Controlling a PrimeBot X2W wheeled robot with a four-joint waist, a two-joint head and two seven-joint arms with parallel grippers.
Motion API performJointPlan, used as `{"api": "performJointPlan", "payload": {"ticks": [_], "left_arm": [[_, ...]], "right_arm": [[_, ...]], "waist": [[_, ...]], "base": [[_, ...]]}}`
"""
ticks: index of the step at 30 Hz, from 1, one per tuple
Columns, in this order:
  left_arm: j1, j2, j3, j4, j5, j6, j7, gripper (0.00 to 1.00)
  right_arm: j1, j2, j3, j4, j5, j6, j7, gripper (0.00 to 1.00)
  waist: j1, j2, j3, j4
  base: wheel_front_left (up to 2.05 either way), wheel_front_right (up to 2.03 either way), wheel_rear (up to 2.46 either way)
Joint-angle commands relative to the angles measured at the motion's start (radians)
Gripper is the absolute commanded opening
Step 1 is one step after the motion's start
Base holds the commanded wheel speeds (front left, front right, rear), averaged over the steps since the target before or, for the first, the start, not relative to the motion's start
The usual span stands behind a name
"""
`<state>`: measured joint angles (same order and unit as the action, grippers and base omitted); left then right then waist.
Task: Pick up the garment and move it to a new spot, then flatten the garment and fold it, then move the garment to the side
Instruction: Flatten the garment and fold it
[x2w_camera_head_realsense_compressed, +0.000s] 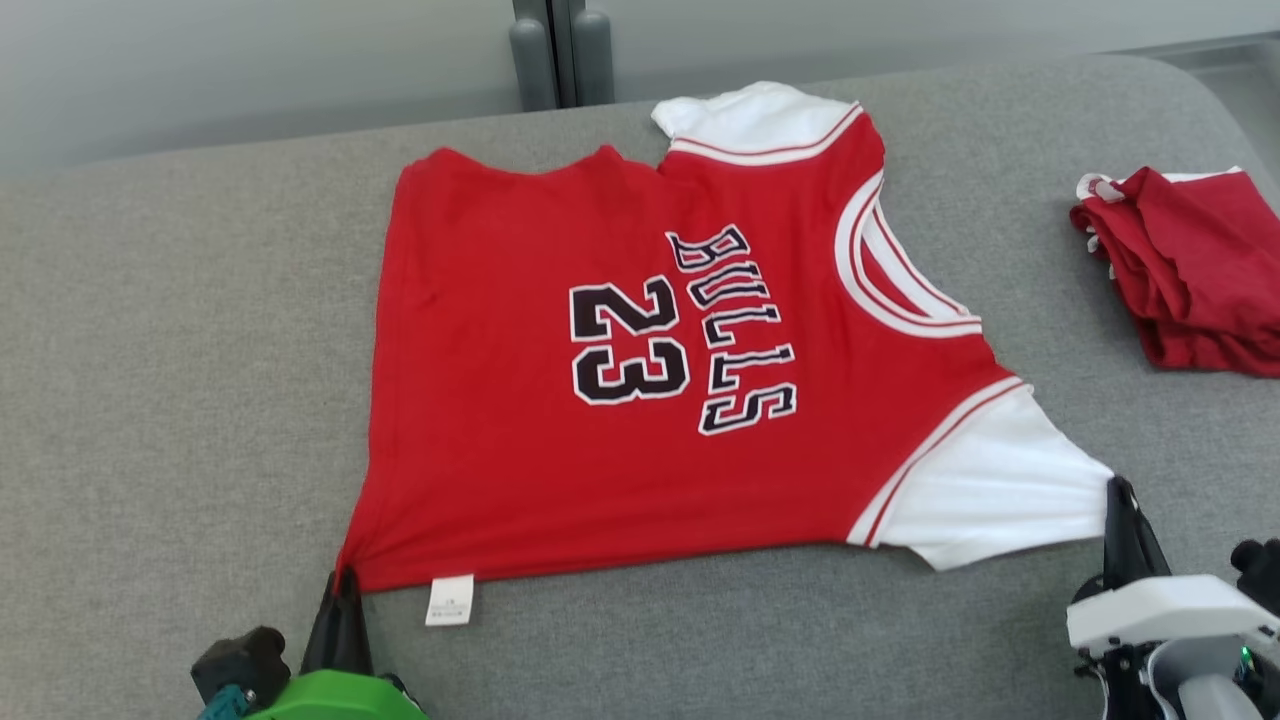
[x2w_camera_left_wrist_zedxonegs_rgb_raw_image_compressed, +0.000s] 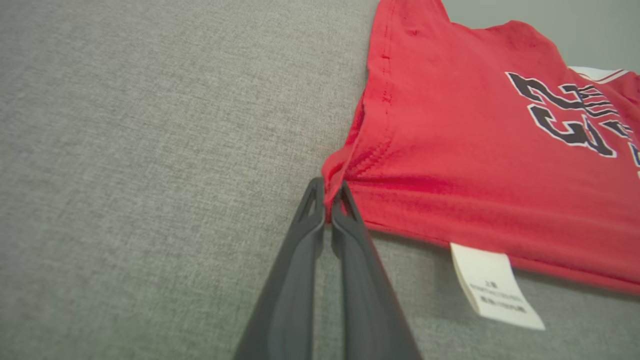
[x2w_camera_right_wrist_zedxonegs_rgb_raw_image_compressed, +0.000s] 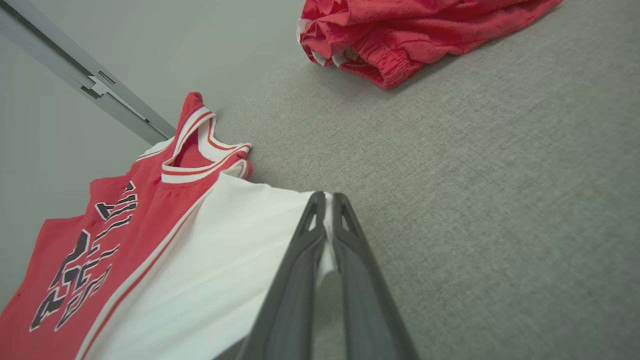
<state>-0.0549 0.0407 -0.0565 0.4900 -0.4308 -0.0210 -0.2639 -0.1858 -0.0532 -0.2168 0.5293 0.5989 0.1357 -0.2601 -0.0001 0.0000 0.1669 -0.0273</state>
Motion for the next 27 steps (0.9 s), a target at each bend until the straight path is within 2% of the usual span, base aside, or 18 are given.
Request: {"api": "performJointPlan", "payload": {"ticks": [1,8,14,21,27], "left_arm": [[0.036,0.019,0.006,-0.004,-0.006,0.016,0.000,0.00],[0.149,0.018,-0.032,-0.030,-0.015,0.031,0.000,0.00],[0.208,0.018,-0.049,-0.097,-0.022,0.034,0.000,0.00],[0.140,0.015,-0.081,-0.210,0.004,0.022,0.000,0.00],[0.025,0.014,-0.111,-0.217,-0.004,0.030,0.000,0.00]], "right_arm": [[0.040,-0.015,-0.022,-0.003,0.011,-0.009,-0.007,0.00],[0.185,-0.006,-0.028,0.011,0.024,-0.008,-0.007,0.00],[0.229,-0.005,-0.023,-0.006,0.059,-0.007,-0.007,0.00],[0.145,-0.003,0.007,-0.089,0.108,-0.006,-0.006,0.00],[0.022,-0.002,0.043,-0.129,0.127,-0.006,-0.006,0.00]], "waist": [[0.0001,0.0000,-0.068,0.012],[0.0001,0.0000,-0.142,0.036],[0.0001,0.0000,-0.153,0.042],[0.0001,0.0000,-0.089,0.042],[0.0001,0.0000,-0.018,0.035]], "base": [[0.00,0.00,0.00],[0.00,0.00,0.00],[0.00,0.00,0.00],[0.00,0.00,0.00],[0.00,0.00,0.00]]}}
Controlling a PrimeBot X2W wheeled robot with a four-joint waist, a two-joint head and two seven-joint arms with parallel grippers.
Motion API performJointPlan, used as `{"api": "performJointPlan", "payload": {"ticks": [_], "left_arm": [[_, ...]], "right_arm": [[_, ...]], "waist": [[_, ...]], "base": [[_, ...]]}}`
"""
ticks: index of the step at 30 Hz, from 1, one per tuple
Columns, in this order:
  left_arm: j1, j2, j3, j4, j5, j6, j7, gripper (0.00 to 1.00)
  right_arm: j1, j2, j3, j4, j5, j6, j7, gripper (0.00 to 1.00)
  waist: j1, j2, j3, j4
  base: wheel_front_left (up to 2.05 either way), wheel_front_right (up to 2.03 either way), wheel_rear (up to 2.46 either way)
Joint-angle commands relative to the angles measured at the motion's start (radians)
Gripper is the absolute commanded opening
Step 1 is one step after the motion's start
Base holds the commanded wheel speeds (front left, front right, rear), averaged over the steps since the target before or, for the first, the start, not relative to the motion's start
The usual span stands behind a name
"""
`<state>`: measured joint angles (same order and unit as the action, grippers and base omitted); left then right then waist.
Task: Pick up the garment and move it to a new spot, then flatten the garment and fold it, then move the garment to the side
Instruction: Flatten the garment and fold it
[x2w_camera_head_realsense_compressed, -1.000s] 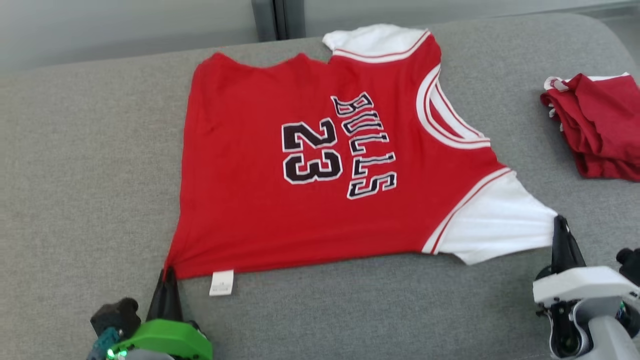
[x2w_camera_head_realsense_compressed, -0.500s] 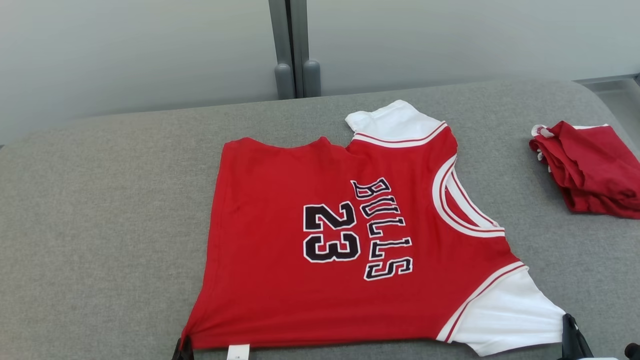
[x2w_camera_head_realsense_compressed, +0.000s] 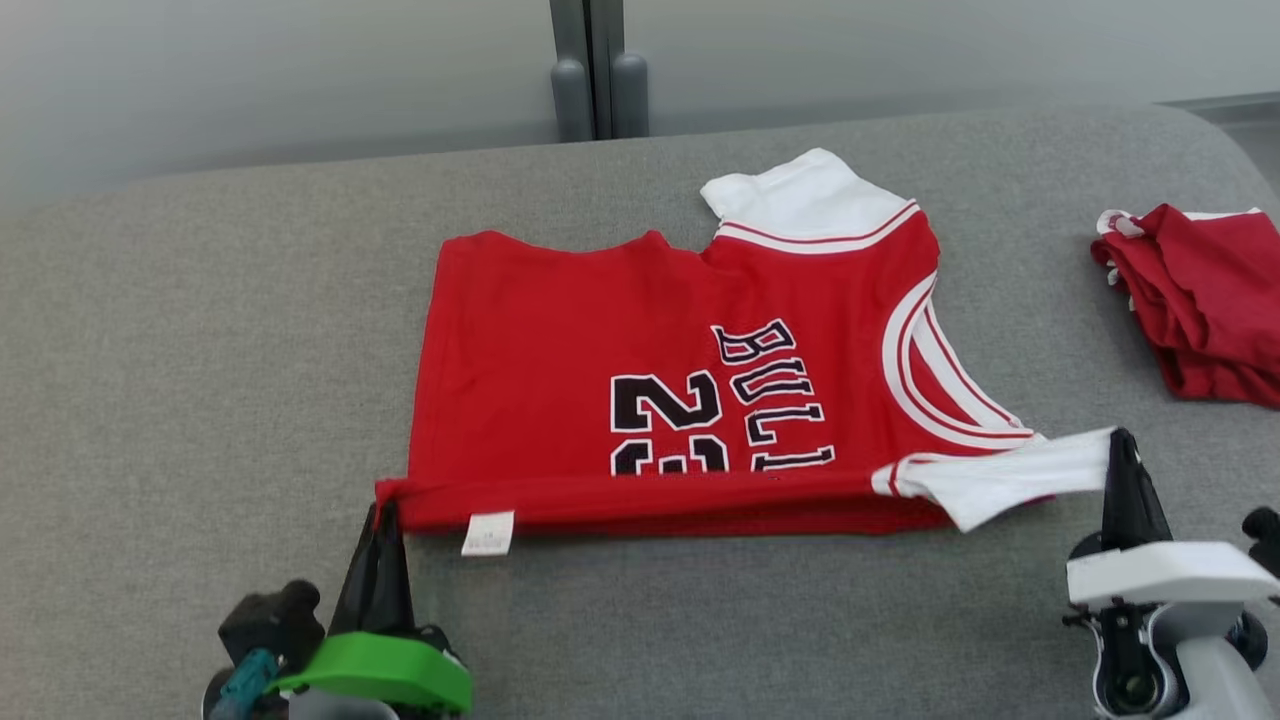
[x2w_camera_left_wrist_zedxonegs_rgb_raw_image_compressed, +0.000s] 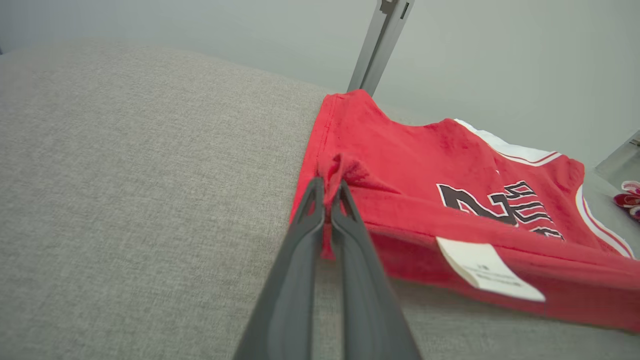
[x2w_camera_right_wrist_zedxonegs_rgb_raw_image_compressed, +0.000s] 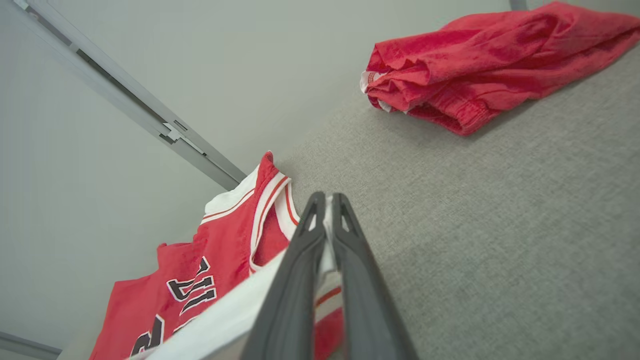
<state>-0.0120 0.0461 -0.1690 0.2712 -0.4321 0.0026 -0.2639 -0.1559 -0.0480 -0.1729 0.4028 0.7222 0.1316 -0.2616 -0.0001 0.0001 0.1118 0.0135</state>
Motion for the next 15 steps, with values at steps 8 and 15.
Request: {"api": "performJointPlan", "payload": {"ticks": [8,15], "left_arm": [[-0.163,0.008,-0.036,0.043,0.009,0.022,0.000,0.00],[-0.261,0.008,-0.039,0.099,0.023,0.027,0.000,0.00]], "right_arm": [[-0.171,-0.007,0.033,0.032,-0.034,-0.002,-0.004,0.00],[-0.289,-0.006,0.034,0.093,-0.101,-0.002,-0.004,0.00]], "waist": [[0.0001,-0.0001,0.121,-0.013],[0.0001,-0.0001,0.177,-0.013]], "base": [[0.00,0.00,0.00],[0.00,0.00,0.00]]}}
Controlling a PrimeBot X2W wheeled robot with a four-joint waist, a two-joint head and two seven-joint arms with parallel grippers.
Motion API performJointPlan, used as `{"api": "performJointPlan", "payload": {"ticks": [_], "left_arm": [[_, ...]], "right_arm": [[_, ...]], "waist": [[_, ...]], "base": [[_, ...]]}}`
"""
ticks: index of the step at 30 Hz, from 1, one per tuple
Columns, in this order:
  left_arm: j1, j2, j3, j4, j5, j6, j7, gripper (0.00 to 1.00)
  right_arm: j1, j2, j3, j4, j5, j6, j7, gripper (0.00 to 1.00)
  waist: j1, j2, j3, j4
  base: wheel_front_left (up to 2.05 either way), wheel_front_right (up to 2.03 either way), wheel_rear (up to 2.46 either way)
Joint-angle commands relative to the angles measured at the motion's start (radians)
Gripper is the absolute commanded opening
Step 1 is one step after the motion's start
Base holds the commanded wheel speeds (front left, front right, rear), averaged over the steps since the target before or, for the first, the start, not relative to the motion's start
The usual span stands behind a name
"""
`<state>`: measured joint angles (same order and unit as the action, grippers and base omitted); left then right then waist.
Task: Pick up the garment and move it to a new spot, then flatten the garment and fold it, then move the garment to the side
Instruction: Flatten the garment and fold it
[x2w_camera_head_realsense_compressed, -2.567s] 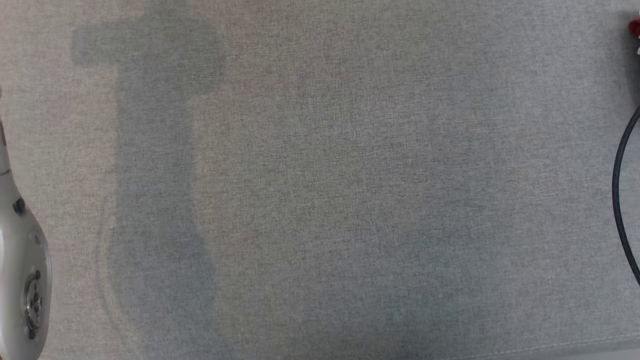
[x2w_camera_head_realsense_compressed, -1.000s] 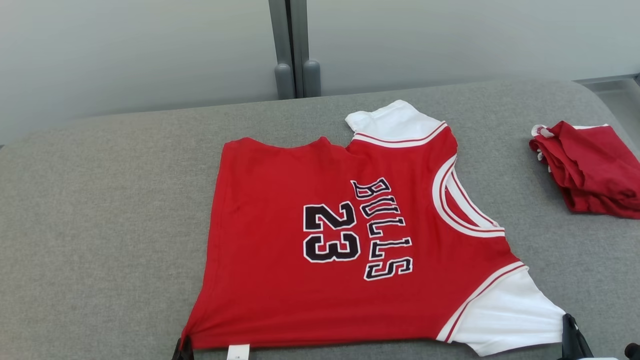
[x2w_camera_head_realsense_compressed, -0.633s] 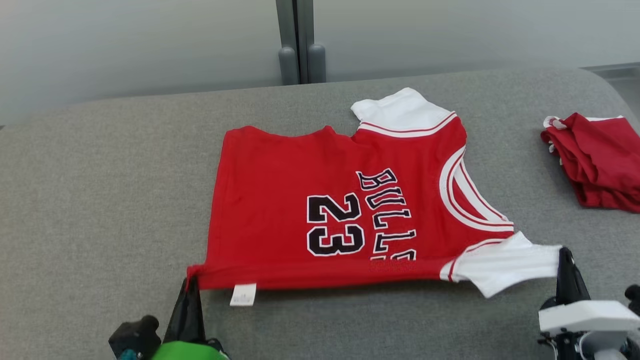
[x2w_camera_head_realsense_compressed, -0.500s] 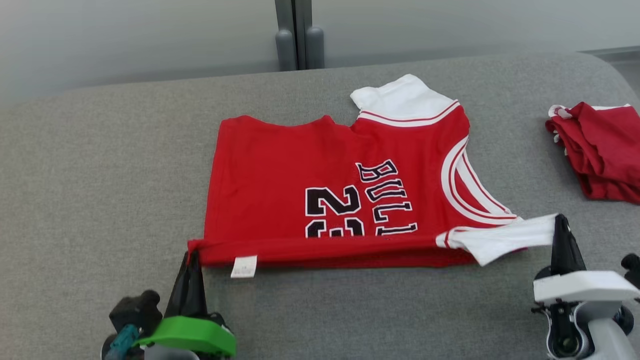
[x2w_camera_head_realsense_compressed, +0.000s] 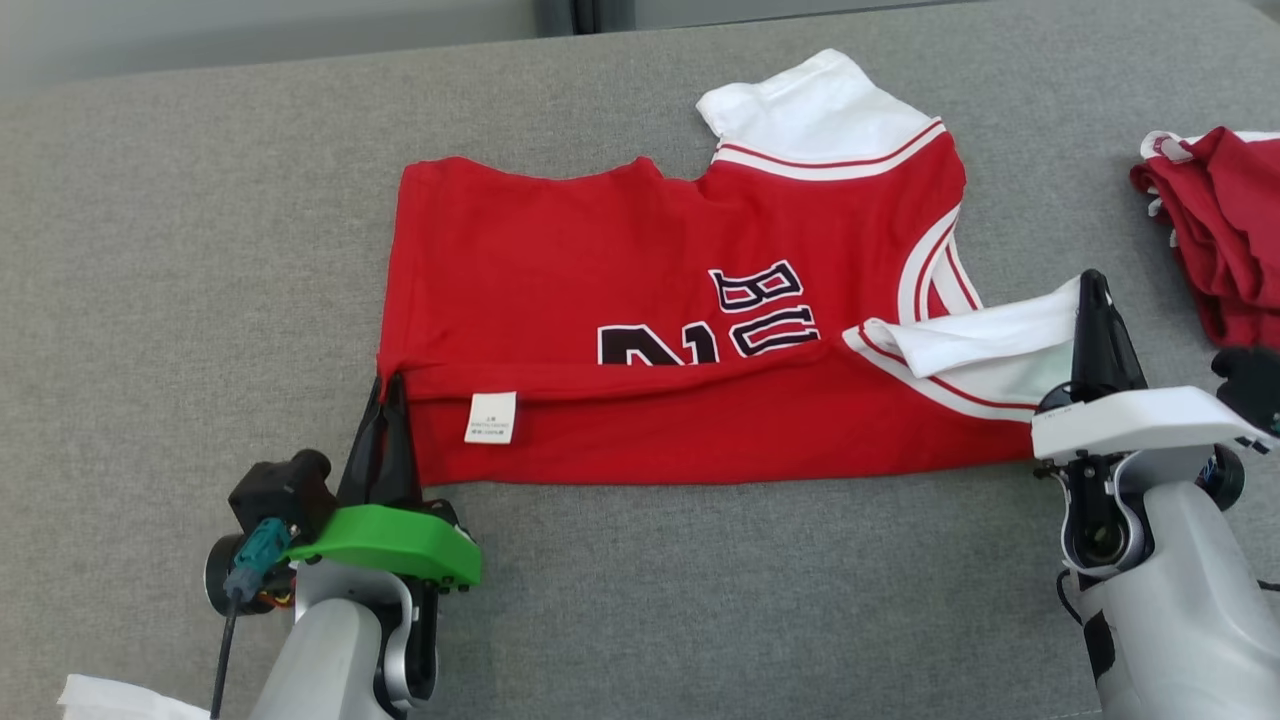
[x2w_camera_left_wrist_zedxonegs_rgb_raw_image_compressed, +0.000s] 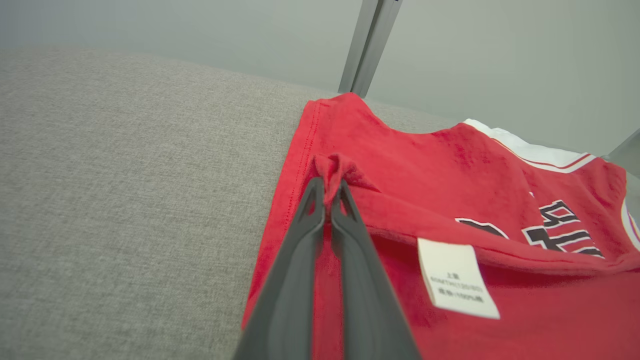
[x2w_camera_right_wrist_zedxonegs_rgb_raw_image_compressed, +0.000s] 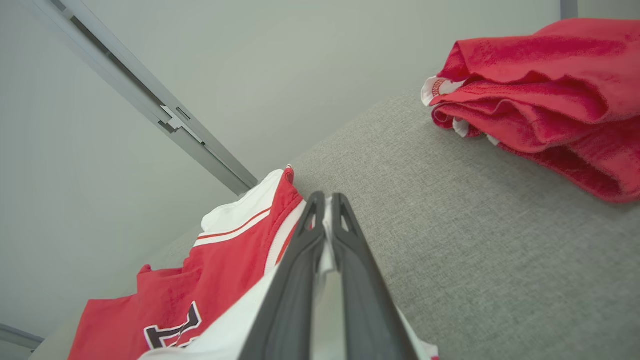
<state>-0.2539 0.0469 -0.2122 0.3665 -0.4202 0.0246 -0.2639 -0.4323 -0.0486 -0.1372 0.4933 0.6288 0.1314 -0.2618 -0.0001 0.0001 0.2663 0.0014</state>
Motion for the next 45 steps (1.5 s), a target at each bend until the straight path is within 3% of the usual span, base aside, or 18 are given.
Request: {"api": "performJointPlan", "payload": {"ticks": [1,3,4,5,6,7,15,24,29,38,40,41,42,43,44,45], "left_arm": [[-0.031,0.008,0.006,0.011,0.013,0.008,0.000,0.00],[-0.048,0.008,0.007,0.018,0.011,0.016,0.000,0.00],[-0.056,0.008,0.010,0.019,0.016,0.023,0.000,0.00],[-0.062,0.008,0.013,0.020,0.018,0.025,0.000,0.35],[-0.064,0.008,0.013,0.022,0.021,0.028,0.000,0.93],[-0.067,0.008,0.017,0.018,0.025,0.035,0.000,1.00],[-0.001,0.007,0.028,-0.009,0.017,0.056,0.000,1.00],[0.031,0.007,-0.002,0.063,0.071,0.041,0.000,1.00],[0.007,0.007,-0.007,0.115,0.096,0.042,0.000,1.00],[-0.019,0.007,-0.039,0.265,0.093,0.047,0.009,1.00],[-0.026,0.006,-0.046,0.310,0.082,0.053,0.012,1.00],[-0.032,0.007,-0.048,0.327,0.077,0.055,0.013,1.00],[-0.036,0.007,-0.050,0.342,0.074,0.056,0.013,0.75],[-0.041,0.007,-0.052,0.354,0.070,0.055,0.015,0.31],[-0.045,0.008,-0.053,0.361,0.069,0.053,0.016,0.00],[-0.048,0.008,-0.056,0.366,0.067,0.049,0.016,0.00]], "right_arm": [[-0.028,-0.006,-0.002,0.011,-0.017,-0.002,-0.004,0.00],[-0.051,-0.006,-0.005,0.023,-0.037,-0.002,-0.004,0.00],[-0.060,-0.006,-0.009,0.026,-0.047,-0.002,-0.004,0.12],[-0.070,-0.006,-0.016,0.028,-0.063,-0.002,-0.004,0.40],[-0.075,-0.006,-0.018,0.027,-0.076,-0.002,-0.004,1.00],[-0.078,-0.005,-0.021,0.031,-0.088,-0.002,-0.004,1.00],[-0.007,-0.005,-0.068,-0.011,-0.213,-0.002,-0.004,1.00],[0.120,-0.005,-0.069,-0.051,-0.417,-0.002,-0.004,1.00],[0.143,-0.006,-0.052,-0.020,-0.506,-0.002,-0.004,1.00],[0.112,-0.003,-0.033,0.108,-0.567,-0.002,0.000,0.98],[0.107,-0.001,-0.021,0.132,-0.569,-0.002,0.005,0.26],[0.103,-0.001,-0.018,0.140,-0.568,-0.002,0.005,0.00],[0.102,-0.001,-0.013,0.146,-0.565,-0.002,0.005,0.00],[0.101,0.000,-0.011,0.151,-0.563,-0.002,0.005,0.00],[0.100,-0.001,-0.011,0.153,-0.559,-0.002,0.005,0.00],[0.099,-0.003,-0.009,0.152,-0.552,-0.002,0.005,0.00]], "waist": [[0.0001,-0.0001,0.030,0.000],[0.0001,-0.0001,0.040,0.001],[0.0001,-0.0001,0.044,0.002],[0.0001,-0.0001,0.047,0.003],[0.0001,-0.0001,0.050,0.005],[0.0001,-0.0001,0.051,0.006],[0.0001,-0.0001,0.043,0.009],[0.0001,-0.0001,0.037,0.002],[0.0001,-0.0001,0.046,-0.003],[0.0001,-0.0001,0.064,-0.003],[0.0001,-0.0001,0.065,-0.002],[0.0001,-0.0001,0.065,-0.001],[0.0001,-0.0001,0.065,0.000],[0.0001,-0.0001,0.065,0.000],[0.0001,-0.0001,0.065,0.001],[0.0001,-0.0001,0.064,0.001]], "base": [[0.00,0.00,0.00],[0.00,0.00,0.00],[0.00,0.00,0.00],[0.00,0.00,0.00],[0.00,0.00,0.00],[0.00,0.00,0.00],[0.00,0.00,0.00],[0.00,0.00,0.00],[0.00,0.00,0.00],[0.00,0.00,0.00],[0.00,0.00,0.00],[0.00,0.00,0.00],[0.00,0.00,0.00],[0.00,0.00,0.00],[0.00,0.00,0.00],[0.00,0.00,0.00]]}}
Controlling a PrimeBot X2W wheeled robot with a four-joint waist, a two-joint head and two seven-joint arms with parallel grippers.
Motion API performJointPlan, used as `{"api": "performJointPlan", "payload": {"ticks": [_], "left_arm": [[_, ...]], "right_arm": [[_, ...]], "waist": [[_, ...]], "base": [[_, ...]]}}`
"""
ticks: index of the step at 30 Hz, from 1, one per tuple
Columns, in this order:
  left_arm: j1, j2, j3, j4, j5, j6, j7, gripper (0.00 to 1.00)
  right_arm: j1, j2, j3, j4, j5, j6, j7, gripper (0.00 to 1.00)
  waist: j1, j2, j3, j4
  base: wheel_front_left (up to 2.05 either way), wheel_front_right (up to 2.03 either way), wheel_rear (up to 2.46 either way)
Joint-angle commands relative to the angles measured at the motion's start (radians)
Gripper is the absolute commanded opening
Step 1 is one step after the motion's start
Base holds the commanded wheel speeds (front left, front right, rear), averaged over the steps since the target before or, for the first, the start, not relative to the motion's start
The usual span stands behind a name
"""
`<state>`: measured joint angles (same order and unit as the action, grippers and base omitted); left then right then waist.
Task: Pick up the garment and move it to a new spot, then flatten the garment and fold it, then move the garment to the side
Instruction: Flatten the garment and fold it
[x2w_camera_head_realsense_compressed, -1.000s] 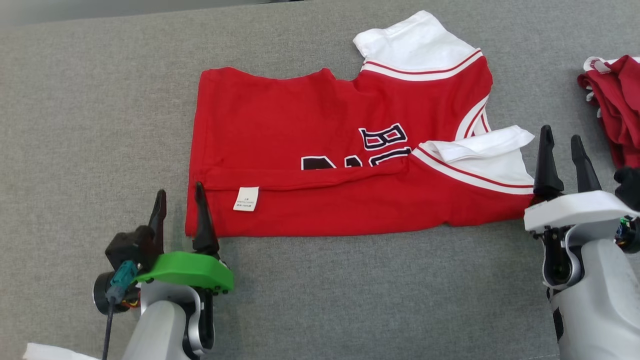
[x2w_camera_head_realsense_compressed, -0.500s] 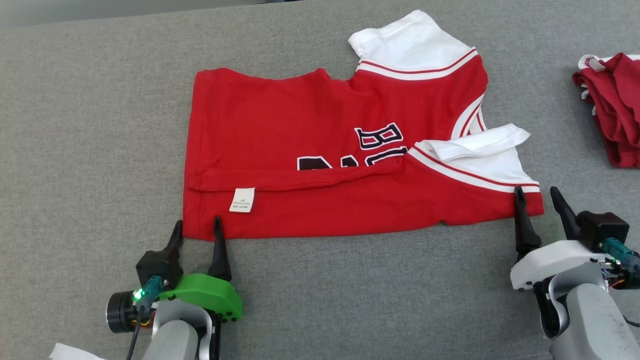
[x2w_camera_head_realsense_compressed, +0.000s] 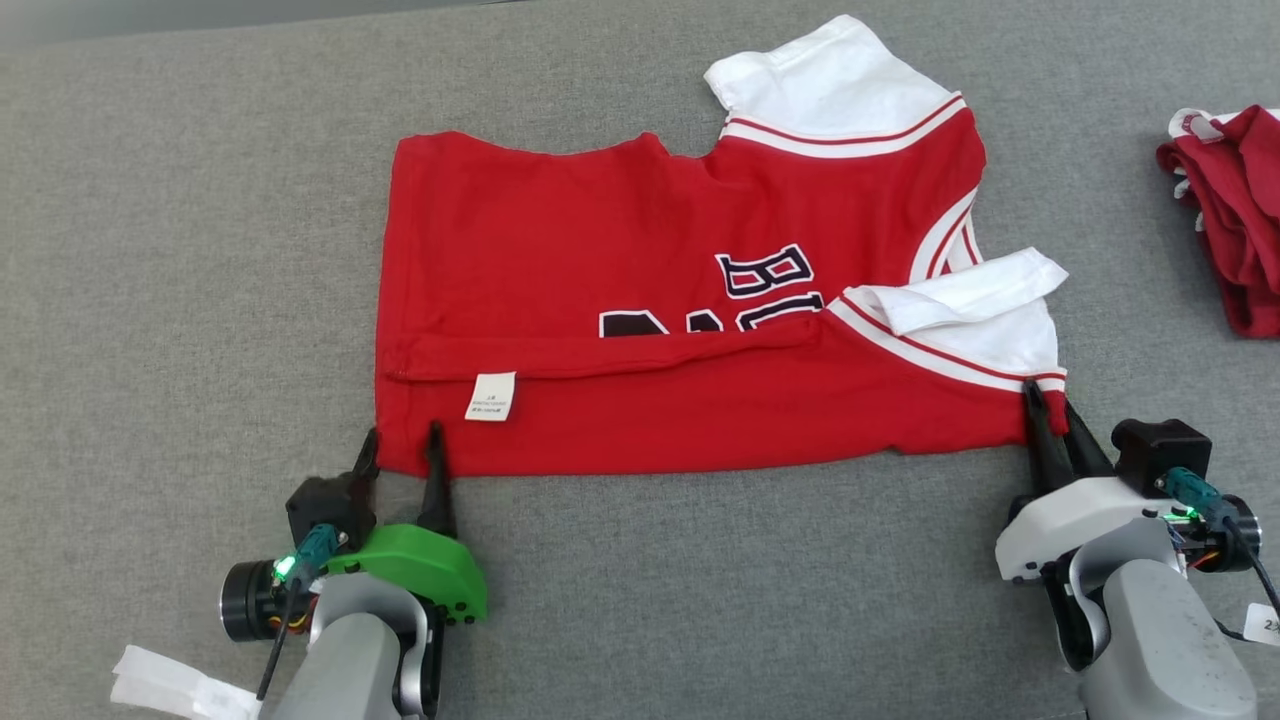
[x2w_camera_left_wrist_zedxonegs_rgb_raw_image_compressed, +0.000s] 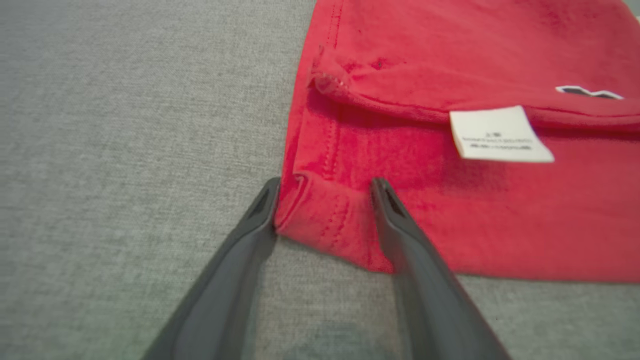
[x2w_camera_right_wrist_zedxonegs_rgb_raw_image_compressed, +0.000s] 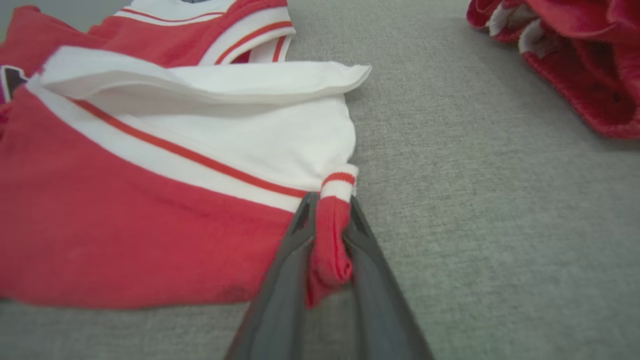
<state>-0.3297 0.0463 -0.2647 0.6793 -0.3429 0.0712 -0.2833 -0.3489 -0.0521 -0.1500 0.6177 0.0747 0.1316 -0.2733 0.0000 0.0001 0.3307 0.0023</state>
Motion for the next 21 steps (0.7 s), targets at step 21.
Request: {"api": "performJointPlan", "payload": {"ticks": [21], "left_arm": [[0.061,0.009,0.144,-0.274,0.022,-0.016,0.020,0.00]], "right_arm": [[-0.092,-0.092,0.083,-0.099,0.233,-0.002,0.009,0.00]], "waist": [[0.0000,-0.0001,-0.160,0.013]], "base": [[0.00,0.00,0.00]]}}
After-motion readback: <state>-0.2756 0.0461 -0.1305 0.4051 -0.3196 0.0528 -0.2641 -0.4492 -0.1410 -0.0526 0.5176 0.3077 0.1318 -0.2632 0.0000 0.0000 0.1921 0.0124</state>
